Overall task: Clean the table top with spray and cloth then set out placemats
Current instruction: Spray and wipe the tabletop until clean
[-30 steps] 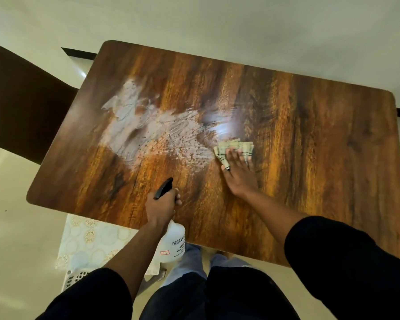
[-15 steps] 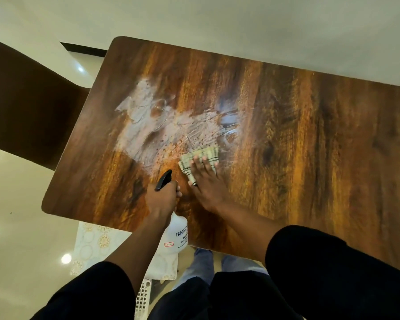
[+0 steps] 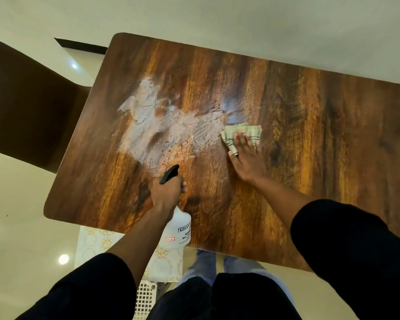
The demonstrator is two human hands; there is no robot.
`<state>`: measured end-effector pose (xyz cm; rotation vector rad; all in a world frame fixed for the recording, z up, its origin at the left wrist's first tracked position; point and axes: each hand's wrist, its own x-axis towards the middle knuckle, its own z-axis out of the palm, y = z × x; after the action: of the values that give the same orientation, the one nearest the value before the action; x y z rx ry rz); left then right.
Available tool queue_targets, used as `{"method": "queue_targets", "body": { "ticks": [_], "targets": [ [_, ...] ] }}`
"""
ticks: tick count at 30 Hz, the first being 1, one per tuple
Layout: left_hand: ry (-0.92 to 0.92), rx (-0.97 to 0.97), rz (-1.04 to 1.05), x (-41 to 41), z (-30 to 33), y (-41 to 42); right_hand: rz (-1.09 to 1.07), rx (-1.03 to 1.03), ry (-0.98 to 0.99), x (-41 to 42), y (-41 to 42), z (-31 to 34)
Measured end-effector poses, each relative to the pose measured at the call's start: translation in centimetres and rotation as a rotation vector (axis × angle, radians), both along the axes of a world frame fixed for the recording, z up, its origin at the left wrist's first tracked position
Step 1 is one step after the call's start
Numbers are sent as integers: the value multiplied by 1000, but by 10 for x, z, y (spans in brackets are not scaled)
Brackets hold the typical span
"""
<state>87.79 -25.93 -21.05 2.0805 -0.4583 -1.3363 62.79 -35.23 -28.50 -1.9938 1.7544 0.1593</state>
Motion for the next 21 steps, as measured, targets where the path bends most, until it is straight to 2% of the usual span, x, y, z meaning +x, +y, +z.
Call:
{"method": "queue_targets", "body": {
  "ticks": [4, 8, 11, 15, 21],
  "targets": [
    [29, 17, -23, 1, -1, -7, -247, 45, 11, -21, -5, -4],
    [17, 28, -58, 3, -1, -12, -280, 29, 35, 8, 19, -2],
    [5, 30, -73, 4, -1, -16, -87, 26, 25, 42, 57, 0],
    [6, 27, -70, 4, -1, -18, 273, -14, -38, 75, 103, -3],
    [20, 42, -56, 3, -3, -11, 492, -30, -56, 56, 94, 0]
  ]
}}
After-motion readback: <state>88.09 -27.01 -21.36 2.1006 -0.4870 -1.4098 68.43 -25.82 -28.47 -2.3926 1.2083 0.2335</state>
